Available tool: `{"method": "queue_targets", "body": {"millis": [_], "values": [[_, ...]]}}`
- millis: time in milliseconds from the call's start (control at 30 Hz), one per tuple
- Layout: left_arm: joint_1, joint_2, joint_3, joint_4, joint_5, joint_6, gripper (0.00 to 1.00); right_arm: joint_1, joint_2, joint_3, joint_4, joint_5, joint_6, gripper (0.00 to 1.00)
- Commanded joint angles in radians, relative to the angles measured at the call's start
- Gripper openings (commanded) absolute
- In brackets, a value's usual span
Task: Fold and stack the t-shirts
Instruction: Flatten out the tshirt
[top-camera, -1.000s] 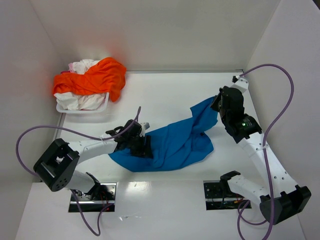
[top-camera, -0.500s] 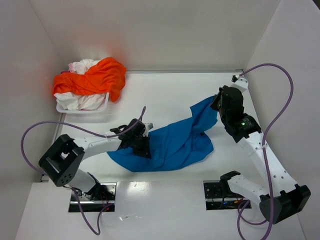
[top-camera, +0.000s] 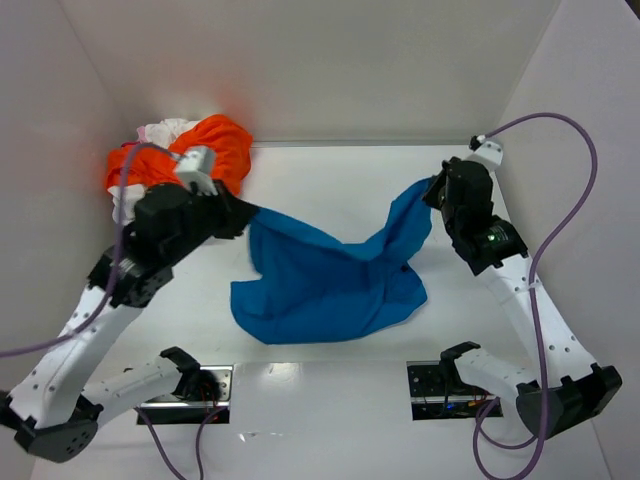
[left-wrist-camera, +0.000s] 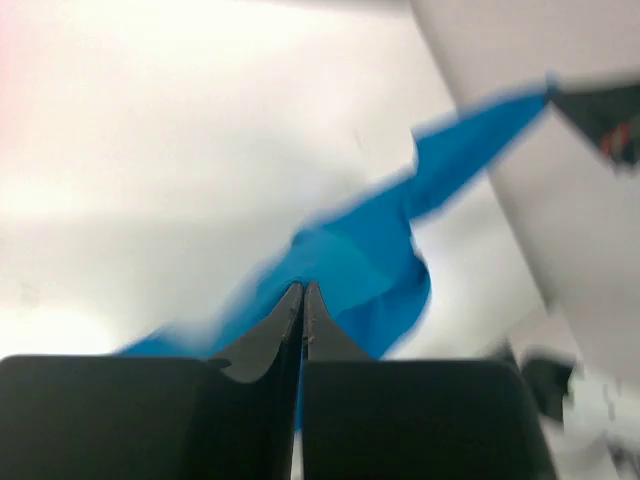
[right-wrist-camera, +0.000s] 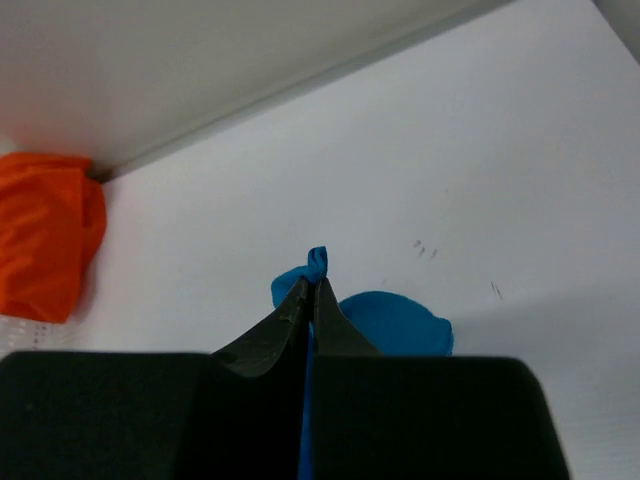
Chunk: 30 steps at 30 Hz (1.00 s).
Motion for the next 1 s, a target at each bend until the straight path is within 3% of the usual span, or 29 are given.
{"method": "queue_targets", "body": {"millis": [0, 133, 300, 600, 967], "values": [[0.037, -0.051, 0.107, -0.075, -0.246, 0.069, 0.0, -0.006, 0.001, 0.172, 0.033, 0.025, -0.017, 0.0], [0.05, -0.1, 0.154, -0.038, -0.478, 0.078, 0.0, -0.006, 0.02, 0.315, -0.001, 0.057, -0.043, 0.0], [0.05, -0.147, 0.143, 0.031, -0.563, 0.107, 0.0, -0.006, 0.029, 0.455, -0.028, 0.047, -0.063, 0.0], [0.05, -0.316, 0.143, 0.055, -0.803, 0.116, 0.0, -0.006, -0.057, 0.431, -0.039, 0.148, -0.092, 0.0], [0.05, -0.325, 0.123, 0.127, -0.794, 0.148, 0.0, -0.006, -0.12, 0.357, -0.03, 0.186, -0.092, 0.0]]}}
